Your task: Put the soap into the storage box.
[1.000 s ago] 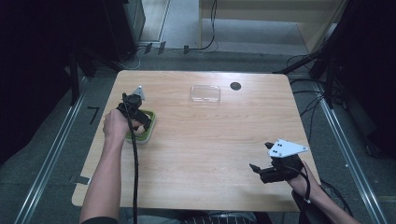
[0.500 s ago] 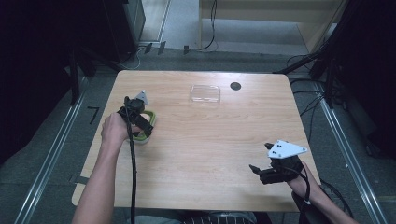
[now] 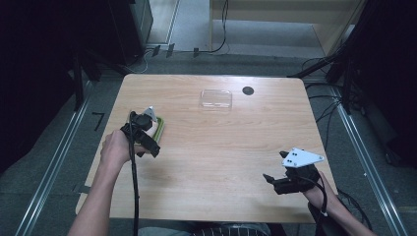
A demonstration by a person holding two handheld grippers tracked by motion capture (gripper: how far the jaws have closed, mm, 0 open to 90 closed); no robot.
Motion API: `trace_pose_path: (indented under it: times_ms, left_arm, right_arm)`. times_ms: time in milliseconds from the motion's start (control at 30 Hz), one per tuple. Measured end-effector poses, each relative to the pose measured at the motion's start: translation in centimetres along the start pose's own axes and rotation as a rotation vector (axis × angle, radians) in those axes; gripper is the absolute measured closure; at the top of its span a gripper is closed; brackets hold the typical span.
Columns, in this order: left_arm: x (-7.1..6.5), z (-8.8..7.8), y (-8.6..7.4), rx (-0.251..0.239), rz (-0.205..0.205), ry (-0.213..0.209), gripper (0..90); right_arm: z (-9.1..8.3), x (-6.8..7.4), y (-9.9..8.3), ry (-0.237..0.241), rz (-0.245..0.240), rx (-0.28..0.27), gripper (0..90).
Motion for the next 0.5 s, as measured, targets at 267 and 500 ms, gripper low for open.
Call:
trace_pose_path:
  times_ms: [267,500]
  left_arm:
    - [-1.2,0.6,-2.7,0.006,0.027,-0.01,8.4]
    - [-2.0,1.5,-5.2,0.019,0.037,-0.016,8.1]
  right_arm:
    - [0.0,0.0,0.0,0.001,-0.002,-0.002,13.5]
    - [0.0,0.0,0.0,0.001,-0.001,0.001,13.5]
Point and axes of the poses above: each handheld gripper's, and its own axes: z roughly forward along the jaws, y roughly out of its top, x roughly to its left, the point moved 4 cm from there along z, roughly forward along the jaws, and after that the axes turned 10 degrees about -z, right-handed, at the moved point
